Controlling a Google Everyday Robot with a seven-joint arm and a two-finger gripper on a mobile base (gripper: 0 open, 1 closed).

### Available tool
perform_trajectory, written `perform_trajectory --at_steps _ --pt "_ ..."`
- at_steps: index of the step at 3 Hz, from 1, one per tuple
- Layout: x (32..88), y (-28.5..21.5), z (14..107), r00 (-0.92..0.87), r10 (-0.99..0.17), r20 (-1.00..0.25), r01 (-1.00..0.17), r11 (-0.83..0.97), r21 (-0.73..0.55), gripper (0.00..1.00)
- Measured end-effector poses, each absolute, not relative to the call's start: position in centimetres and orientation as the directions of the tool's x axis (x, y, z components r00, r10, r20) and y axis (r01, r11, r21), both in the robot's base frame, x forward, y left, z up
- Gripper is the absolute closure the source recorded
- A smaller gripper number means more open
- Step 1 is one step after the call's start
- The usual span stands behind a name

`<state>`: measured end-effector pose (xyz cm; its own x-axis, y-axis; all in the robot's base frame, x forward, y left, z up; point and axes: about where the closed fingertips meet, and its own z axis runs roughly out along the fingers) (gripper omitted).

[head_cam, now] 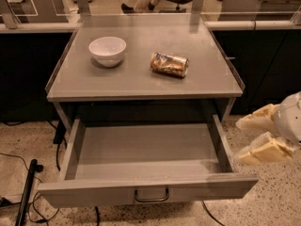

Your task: Close top drawer

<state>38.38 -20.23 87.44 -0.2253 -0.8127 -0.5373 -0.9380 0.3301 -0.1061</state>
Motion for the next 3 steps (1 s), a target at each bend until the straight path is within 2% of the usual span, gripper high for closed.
perform_trajectory --at_steps 2,3 --pt "38.4 -19.5 88.4 -0.220 -0.805 -0.551 -0.938 0.329 -0.105 0.92" --pt "37.4 -19.0 84.7 -0.276 -0.778 -0.565 -0.929 0.366 -0.049 1.00"
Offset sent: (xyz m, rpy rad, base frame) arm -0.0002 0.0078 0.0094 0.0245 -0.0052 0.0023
